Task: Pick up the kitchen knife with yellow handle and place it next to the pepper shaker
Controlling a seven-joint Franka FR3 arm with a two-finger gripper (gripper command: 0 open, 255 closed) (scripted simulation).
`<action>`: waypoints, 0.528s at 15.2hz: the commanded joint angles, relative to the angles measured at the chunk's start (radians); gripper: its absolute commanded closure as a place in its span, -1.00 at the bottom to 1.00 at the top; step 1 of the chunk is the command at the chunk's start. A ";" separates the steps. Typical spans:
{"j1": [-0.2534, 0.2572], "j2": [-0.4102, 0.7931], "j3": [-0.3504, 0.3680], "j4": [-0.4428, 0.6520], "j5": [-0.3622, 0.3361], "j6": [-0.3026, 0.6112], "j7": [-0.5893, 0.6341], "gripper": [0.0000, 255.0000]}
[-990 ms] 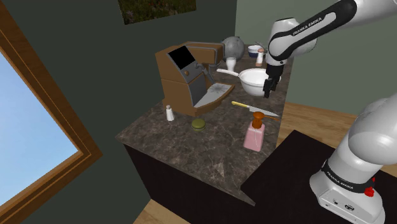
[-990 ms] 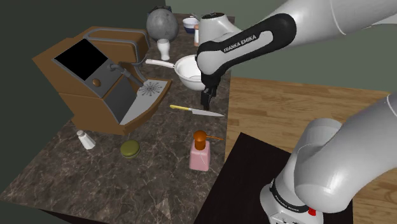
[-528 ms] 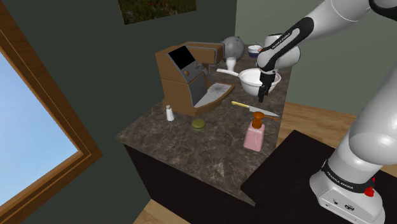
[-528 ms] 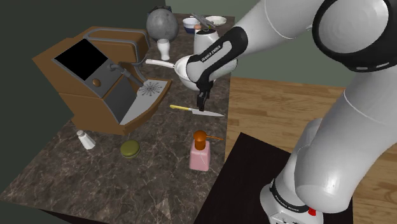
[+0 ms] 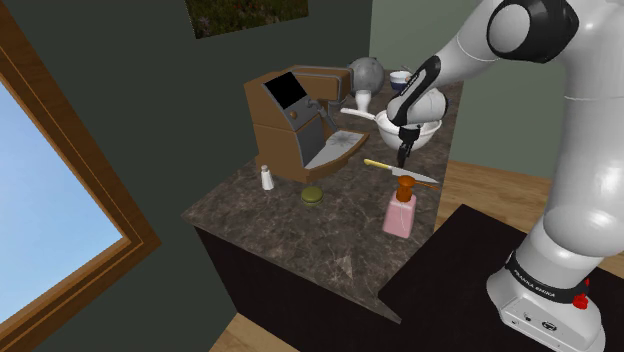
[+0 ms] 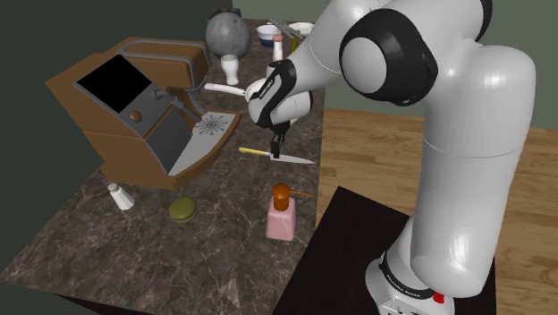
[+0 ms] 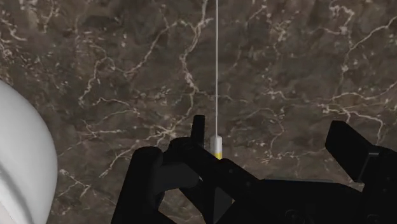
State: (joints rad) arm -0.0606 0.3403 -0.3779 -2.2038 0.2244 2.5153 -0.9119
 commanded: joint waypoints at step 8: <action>-0.089 0.220 0.080 0.156 0.098 0.066 -0.126 -1.00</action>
State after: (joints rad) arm -0.1454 0.5469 -0.3039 -2.0524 0.3164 2.5722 -1.0327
